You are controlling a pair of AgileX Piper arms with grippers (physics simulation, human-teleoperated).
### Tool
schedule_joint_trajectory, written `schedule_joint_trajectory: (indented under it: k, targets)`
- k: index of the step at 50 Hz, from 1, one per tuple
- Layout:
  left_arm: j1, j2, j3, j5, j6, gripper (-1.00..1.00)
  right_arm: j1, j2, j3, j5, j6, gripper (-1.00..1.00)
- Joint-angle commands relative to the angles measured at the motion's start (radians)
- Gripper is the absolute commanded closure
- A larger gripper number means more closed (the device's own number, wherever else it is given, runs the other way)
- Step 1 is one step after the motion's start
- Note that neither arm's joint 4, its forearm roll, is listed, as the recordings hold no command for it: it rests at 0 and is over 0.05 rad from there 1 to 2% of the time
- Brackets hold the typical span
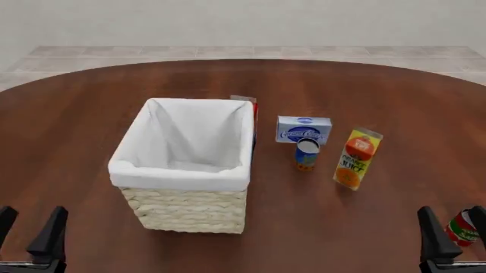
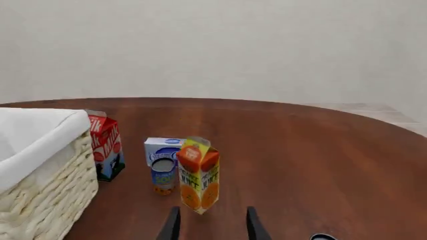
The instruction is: Pick up the alphabet soup and the tomato sauce, and put them in the basket.
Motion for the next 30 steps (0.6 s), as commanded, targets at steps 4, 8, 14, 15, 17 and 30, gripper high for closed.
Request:
schedule_joint_trajectory:
  k: [4, 8, 14, 15, 17, 30]
  targets:
    - [0.000, 0.000, 0.000, 0.000, 0.000, -1.00, 0.003, 0.008, -0.001, -0.002, 0.006, -1.00]
    - [0.000, 0.000, 0.000, 0.000, 0.000, -1.00, 0.004, 0.023, -0.001, -0.014, 0.007, -1.00]
    - [0.000, 0.000, 0.000, 0.000, 0.000, -1.00, 0.002, 0.027, -0.007, -0.016, 0.007, -1.00]
    - [0.000, 0.000, 0.000, 0.000, 0.000, -1.00, 0.001, 0.036, -0.007, -0.024, 0.010, -1.00]
    - [0.000, 0.000, 0.000, 0.000, 0.000, -1.00, 0.001, 0.047, -0.009, -0.034, 0.010, -1.00]
    - [0.000, 0.000, 0.000, 0.000, 0.000, -1.00, 0.000, 0.031, -0.062, 0.013, 0.013, -1.00]
